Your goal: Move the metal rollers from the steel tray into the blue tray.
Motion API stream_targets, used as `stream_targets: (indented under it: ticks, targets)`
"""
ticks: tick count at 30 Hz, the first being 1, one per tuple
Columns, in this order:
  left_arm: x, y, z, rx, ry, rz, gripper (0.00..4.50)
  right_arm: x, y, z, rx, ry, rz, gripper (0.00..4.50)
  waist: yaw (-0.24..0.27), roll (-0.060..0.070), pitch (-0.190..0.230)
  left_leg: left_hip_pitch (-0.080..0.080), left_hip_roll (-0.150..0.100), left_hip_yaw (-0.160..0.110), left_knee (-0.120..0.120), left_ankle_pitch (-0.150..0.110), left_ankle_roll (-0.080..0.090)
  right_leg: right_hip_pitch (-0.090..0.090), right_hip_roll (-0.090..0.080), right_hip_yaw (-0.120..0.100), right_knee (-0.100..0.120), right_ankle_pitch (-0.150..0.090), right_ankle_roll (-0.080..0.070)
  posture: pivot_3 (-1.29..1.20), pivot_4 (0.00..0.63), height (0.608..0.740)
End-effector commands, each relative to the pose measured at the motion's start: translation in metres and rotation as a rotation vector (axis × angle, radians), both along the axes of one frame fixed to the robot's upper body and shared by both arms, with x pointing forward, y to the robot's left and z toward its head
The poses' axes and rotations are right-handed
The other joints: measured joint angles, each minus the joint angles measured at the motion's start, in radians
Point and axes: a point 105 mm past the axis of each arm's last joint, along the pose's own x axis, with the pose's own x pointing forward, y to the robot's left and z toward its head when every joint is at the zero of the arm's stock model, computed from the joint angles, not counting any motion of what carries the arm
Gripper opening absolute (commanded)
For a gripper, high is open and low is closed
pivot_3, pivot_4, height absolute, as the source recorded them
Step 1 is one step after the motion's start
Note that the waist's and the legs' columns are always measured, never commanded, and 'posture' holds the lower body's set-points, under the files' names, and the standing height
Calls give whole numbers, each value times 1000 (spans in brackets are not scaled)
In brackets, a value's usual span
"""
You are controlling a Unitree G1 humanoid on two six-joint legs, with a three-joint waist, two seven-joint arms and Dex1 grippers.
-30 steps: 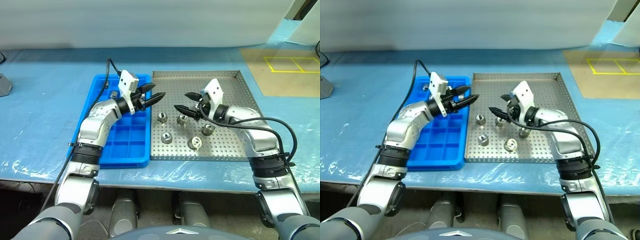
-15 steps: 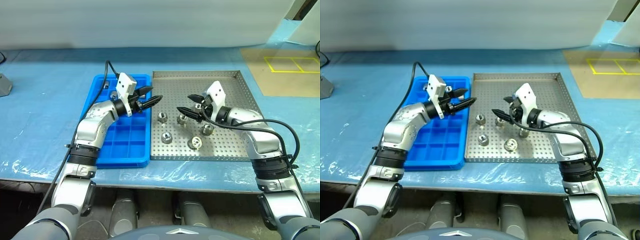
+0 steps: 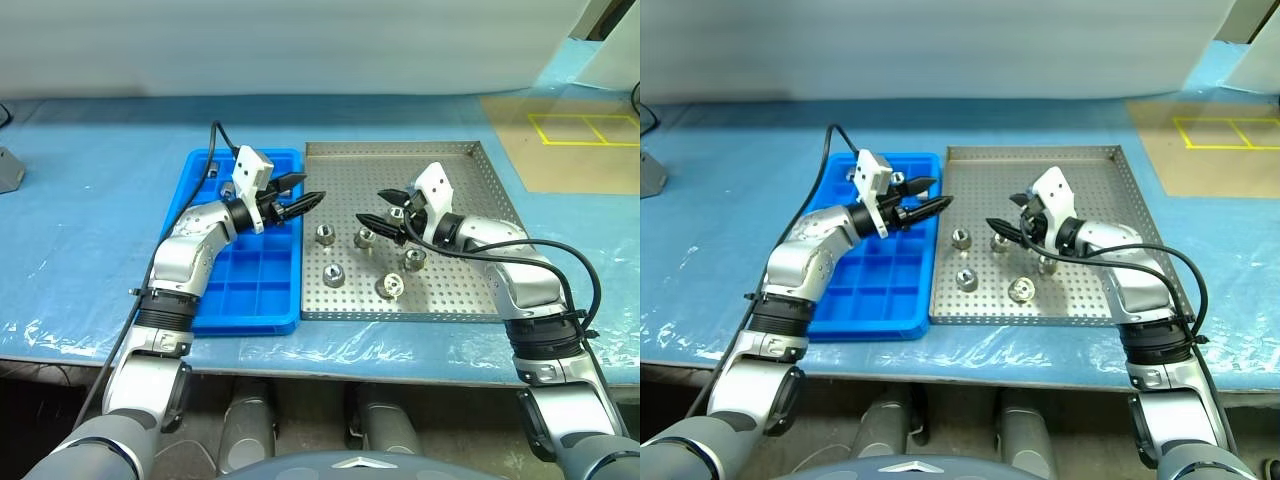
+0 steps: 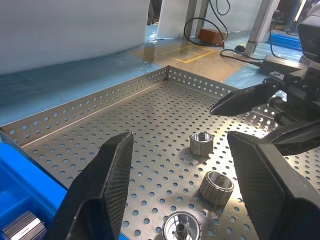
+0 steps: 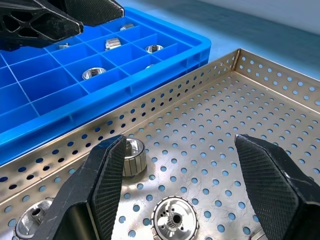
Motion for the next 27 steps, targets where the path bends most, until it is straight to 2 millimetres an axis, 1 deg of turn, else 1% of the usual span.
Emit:
stream_targets:
  ticks: [1, 8, 11, 14, 17, 19, 21, 24, 27]
  targets:
    - [-3, -2, 10, -7, -43, -17, 3162, -4, 2, 16, 18, -62, 17, 3563, 0, 0, 0, 0, 0, 0, 0, 0, 0, 0, 0, 0, 0, 0, 0, -212, 150, 740]
    - [-3, -2, 8, -10, -19, -20, 3162, -3, 3, 17, 19, -62, 20, 3563, 0, 0, 0, 0, 0, 0, 0, 0, 0, 0, 0, 0, 0, 0, 0, -212, 150, 740]
    - [-4, -1, 13, -5, -14, -36, 3162, -4, 4, 16, 18, -61, 21, 3563, 0, 0, 0, 0, 0, 0, 0, 0, 0, 0, 0, 0, 0, 0, 0, -215, 150, 740]
    - [-1, -3, 20, 50, -49, -59, 3162, -4, 1, 17, 19, -65, 6, 3563, 0, 0, 0, 0, 0, 0, 0, 0, 0, 0, 0, 0, 0, 0, 0, -219, 150, 740]
    - [3, -10, 30, 101, -111, -94, 3162, -8, -8, 18, 18, -65, -11, 3563, 2, 0, 0, 0, 0, 0, 0, 0, 0, 0, 0, 0, 0, 0, 0, -222, 150, 740]
    - [4, -19, 36, 145, -140, -162, 3162, -15, -17, 15, 2, -57, -26, 3563, 8, 0, 0, 0, -1, 0, 0, 0, 0, 0, 0, 0, 0, 0, 0, -243, 150, 740]
    - [5, -23, 38, 185, -164, -203, 3162, -18, -21, 13, -5, -50, -38, 3563, 4, 0, 0, 0, -1, 0, 0, -1, 1, 1, 0, 1, -1, 0, 0, -262, 150, 740]
    - [12, -38, 45, 367, -308, -278, 3162, -22, -26, 13, 1, -53, -68, 3563, -1, 0, 0, 0, -3, 0, 0, -1, 2, 1, -1, 1, -1, 0, 0, -291, 150, 740]
    - [17, -50, 49, 510, -397, -362, 3162, -25, -24, 11, 14, -53, -84, 3563, -8, 0, 0, 0, -2, 0, 1, -1, 2, 1, -1, 1, -1, 0, 1, -319, 150, 740]
